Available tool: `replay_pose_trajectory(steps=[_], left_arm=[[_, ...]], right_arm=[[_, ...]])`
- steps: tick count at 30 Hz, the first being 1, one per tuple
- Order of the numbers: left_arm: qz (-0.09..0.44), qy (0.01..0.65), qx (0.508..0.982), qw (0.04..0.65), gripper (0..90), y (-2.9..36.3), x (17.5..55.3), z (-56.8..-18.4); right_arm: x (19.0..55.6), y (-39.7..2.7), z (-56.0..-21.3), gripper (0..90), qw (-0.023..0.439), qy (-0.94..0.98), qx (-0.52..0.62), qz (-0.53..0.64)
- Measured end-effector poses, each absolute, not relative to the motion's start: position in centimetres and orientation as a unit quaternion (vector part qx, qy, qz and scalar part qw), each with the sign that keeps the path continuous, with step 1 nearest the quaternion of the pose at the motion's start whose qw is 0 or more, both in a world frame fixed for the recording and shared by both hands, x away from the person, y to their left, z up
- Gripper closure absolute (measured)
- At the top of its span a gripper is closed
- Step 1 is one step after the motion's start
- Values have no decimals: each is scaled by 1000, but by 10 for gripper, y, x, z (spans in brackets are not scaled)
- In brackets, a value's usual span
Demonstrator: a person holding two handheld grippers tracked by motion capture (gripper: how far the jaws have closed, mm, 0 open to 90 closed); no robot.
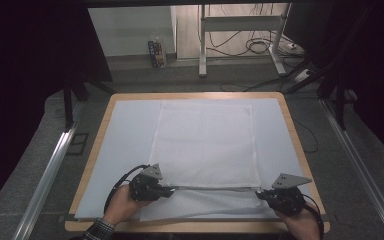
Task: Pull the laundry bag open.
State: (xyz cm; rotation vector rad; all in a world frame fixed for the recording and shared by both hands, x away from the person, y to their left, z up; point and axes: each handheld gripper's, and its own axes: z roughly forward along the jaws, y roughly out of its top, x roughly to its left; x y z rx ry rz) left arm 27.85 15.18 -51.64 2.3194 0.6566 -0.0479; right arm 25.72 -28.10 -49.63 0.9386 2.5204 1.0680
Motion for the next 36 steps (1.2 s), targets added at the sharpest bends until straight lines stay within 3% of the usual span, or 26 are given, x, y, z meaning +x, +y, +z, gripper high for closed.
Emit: replay_pose_trajectory(steps=[36], left_arm=[[-1, 311, 881, 355, 873, 206, 259, -521]], right_arm=[[259, -284, -497, 847, 123, 861, 330, 366]])
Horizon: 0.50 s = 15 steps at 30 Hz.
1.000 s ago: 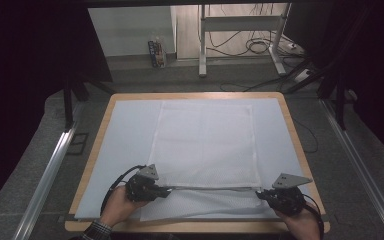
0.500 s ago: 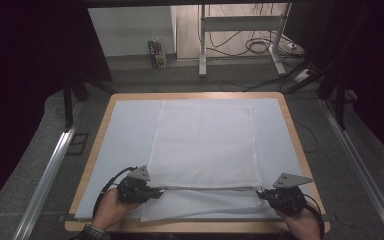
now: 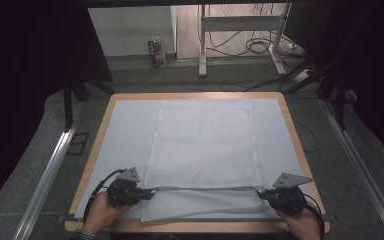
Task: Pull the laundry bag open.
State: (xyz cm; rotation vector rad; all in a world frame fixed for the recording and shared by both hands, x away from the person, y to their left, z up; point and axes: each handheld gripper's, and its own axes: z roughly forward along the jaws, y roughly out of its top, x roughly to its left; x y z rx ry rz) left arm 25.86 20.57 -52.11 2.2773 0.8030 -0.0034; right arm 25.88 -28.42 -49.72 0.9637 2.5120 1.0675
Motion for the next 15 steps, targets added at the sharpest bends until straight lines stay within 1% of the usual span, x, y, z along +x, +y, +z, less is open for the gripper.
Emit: replay_pose_trajectory(steps=[15], left_arm=[[1, 328, 876, 354, 872, 223, 253, -523]], right_arm=[[259, -284, -497, 848, 124, 862, 330, 363]])
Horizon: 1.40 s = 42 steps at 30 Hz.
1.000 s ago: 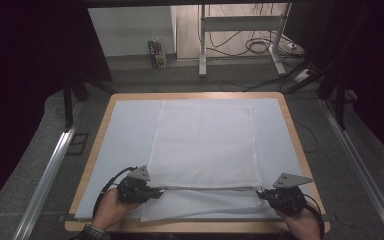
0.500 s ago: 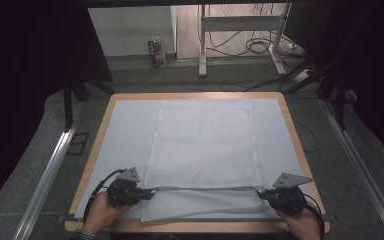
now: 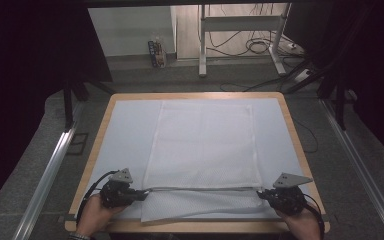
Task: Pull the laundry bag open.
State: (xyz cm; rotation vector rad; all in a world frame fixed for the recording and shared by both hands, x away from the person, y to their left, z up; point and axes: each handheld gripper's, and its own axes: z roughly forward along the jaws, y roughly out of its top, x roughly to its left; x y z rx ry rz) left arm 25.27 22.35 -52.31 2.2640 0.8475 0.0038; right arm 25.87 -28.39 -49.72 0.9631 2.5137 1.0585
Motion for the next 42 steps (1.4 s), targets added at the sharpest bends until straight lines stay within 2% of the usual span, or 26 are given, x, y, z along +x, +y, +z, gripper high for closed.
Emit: replay_pose_trajectory(steps=[42], left_arm=[[-6, 364, 862, 352, 873, 251, 249, -528]], right_arm=[[258, -282, -496, 855, 135, 864, 335, 350]])
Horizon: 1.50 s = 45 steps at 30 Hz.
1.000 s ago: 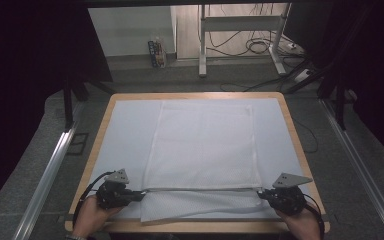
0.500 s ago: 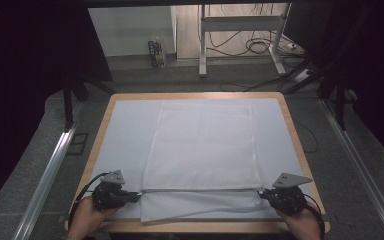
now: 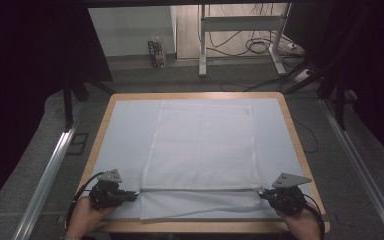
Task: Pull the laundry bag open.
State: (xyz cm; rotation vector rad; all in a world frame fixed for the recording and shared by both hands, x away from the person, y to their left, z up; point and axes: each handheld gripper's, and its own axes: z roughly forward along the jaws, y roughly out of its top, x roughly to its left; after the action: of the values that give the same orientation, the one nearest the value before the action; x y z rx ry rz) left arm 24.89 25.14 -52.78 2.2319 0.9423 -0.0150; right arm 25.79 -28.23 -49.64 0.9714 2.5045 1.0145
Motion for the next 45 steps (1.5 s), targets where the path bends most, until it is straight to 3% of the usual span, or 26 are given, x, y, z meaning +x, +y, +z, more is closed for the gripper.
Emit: replay_pose_trajectory(steps=[7, 15, 21, 30, 35, 38, 39, 42, 45], left_arm=[[-3, 371, 862, 345, 872, 252, 250, -528], [46, 369, 880, 296, 867, 245, 249, -527], [2, 366, 870, 331, 870, 250, 252, -530], [-20, 355, 876, 326, 862, 241, 250, -533], [-19, 357, 876, 323, 858, 239, 251, -532], [-16, 359, 873, 329, 853, 239, 251, -531], [-16, 360, 872, 332, 850, 239, 251, -531], [-16, 363, 872, 327, 837, 239, 251, -532], [-13, 362, 874, 325, 809, 238, 251, -532]], right_arm=[[258, -281, -496, 857, 135, 865, 336, 346], [258, -280, -497, 858, 125, 868, 335, 344], [258, -280, -500, 847, 117, 872, 335, 338], [250, -277, -499, 814, 109, 879, 333, 322], [245, -281, -492, 782, 87, 862, 356, 352], [250, -287, -495, 767, 6, 828, 383, 409], [250, -288, -493, 766, 1, 821, 385, 421], [250, -289, -490, 760, 21, 822, 387, 417], [250, -286, -495, 670, 63, 845, 391, 358]])
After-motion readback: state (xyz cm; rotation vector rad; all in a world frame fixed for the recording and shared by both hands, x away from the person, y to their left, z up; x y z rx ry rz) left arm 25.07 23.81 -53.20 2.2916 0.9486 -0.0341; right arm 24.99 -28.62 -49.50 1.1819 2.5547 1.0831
